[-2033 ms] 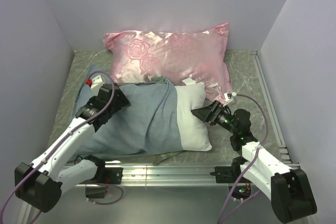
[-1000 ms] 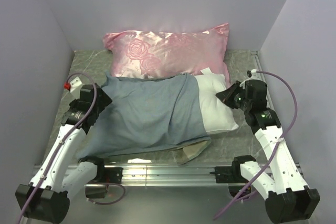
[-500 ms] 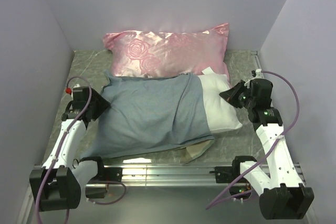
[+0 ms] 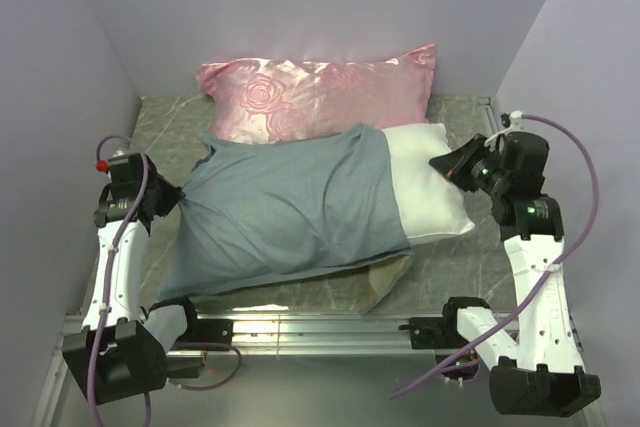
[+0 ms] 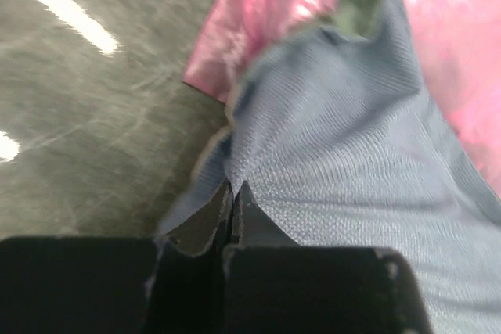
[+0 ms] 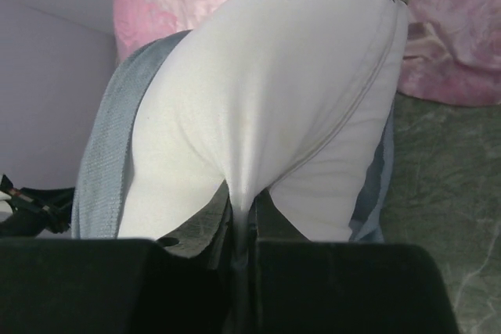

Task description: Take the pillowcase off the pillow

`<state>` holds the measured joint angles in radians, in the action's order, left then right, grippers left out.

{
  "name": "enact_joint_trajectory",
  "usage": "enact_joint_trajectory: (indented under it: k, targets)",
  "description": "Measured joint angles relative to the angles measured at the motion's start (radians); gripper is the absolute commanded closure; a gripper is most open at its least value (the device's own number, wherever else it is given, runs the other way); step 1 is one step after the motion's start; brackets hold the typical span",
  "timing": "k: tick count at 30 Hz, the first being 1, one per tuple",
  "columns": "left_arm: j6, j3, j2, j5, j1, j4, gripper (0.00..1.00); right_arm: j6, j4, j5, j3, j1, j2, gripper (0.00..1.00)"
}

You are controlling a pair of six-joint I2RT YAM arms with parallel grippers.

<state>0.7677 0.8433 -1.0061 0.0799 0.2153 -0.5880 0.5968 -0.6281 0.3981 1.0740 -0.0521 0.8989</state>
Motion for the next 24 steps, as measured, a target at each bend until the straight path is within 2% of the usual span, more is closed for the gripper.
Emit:
enact_joint_trajectory:
  k: [5, 14, 24]
  targets:
    - [0.000, 0.009, 0.005, 0.009, 0.110, -0.030, 0.99, 0.016, -0.093, 0.023, 0.188, -0.058, 0.033, 1.00]
    - [0.008, 0.010, -0.013, 0.123, 0.352, -0.017, 0.99, 0.077, -0.257, 0.057, 0.529, -0.113, 0.111, 1.00]
    - [0.021, 0.120, -0.086, 0.125, 0.427, -0.019, 0.99, 0.143, -0.400, 0.042, 0.948, -0.229, 0.226, 1.00]
